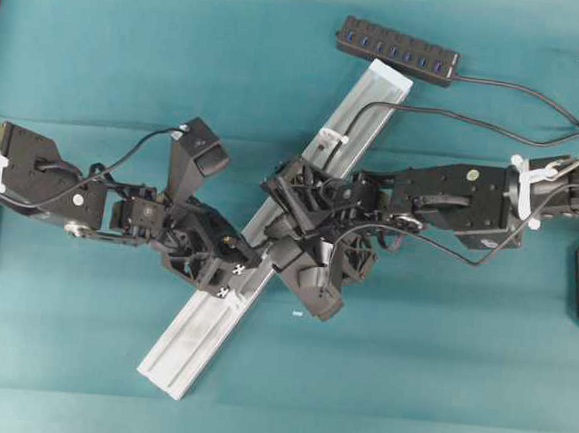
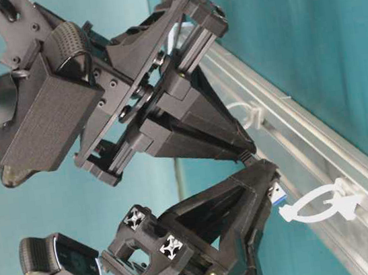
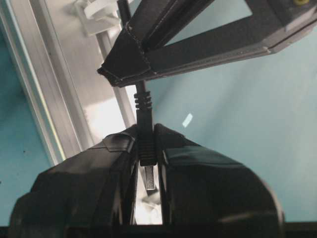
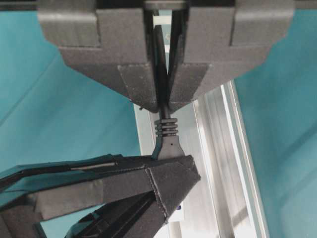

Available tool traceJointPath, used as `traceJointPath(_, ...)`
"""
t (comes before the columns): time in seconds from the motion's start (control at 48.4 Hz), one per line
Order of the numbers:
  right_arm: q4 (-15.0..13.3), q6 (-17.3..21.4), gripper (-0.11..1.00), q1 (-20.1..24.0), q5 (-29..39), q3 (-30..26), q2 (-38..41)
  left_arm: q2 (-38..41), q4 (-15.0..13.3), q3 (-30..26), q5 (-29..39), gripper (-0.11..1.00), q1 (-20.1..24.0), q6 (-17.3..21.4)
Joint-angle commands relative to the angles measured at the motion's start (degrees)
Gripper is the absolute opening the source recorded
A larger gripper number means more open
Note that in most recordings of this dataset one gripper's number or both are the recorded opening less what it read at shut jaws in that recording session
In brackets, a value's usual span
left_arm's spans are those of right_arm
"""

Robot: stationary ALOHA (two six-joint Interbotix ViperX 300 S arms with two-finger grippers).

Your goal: Pass the USB cable through three rings with both arms.

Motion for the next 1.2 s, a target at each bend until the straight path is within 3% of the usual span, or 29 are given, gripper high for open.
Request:
traceJointPath(0.0, -0.44, -0.97, 0.07, -0.18, -0.26, -0.88, 0.00, -1.67, 0.18, -0.70, -1.14, 0.19, -0.09, 0.09)
traceJointPath(0.083, -0.62, -1.49, 0.07, -0.35, -0.26, -0.88, 0.00, -2.46, 0.18, -0.18, -0.97, 0.39, 0.00, 0.18)
traceJointPath(0.207, -0.70, -1.85, 0.07, -0.44, -0.18, -0.88, -0.09, -4.48, 0.18, 1.05, -0.79, 0.76, 0.00, 0.18)
traceJointPath(0.31, -0.70, -2.11, 0.07, -0.44, -0.18, -0.79, -0.18, -7.29, 0.18, 2.64, -0.79, 0.96, 0.00, 0.18)
traceJointPath(0.558, -0.70, -2.11, 0.07, 0.00, -0.18, -0.62, -0.35, -13.97, 0.18, 7.03, 0.35, 0.94, -0.09, 0.44)
traceJointPath(0.889, -0.70, -2.11, 0.07, 1.23, 1.14, -0.62, -0.26, -22.32, 0.35, 9.23, 10.11, 0.94, -0.35, 1.23)
traceJointPath(1.179, -0.70, -2.11, 0.07, 1.76, 1.23, -0.97, 0.00, -30.15, 0.35, 11.60, 10.72, 0.93, -1.67, 2.02)
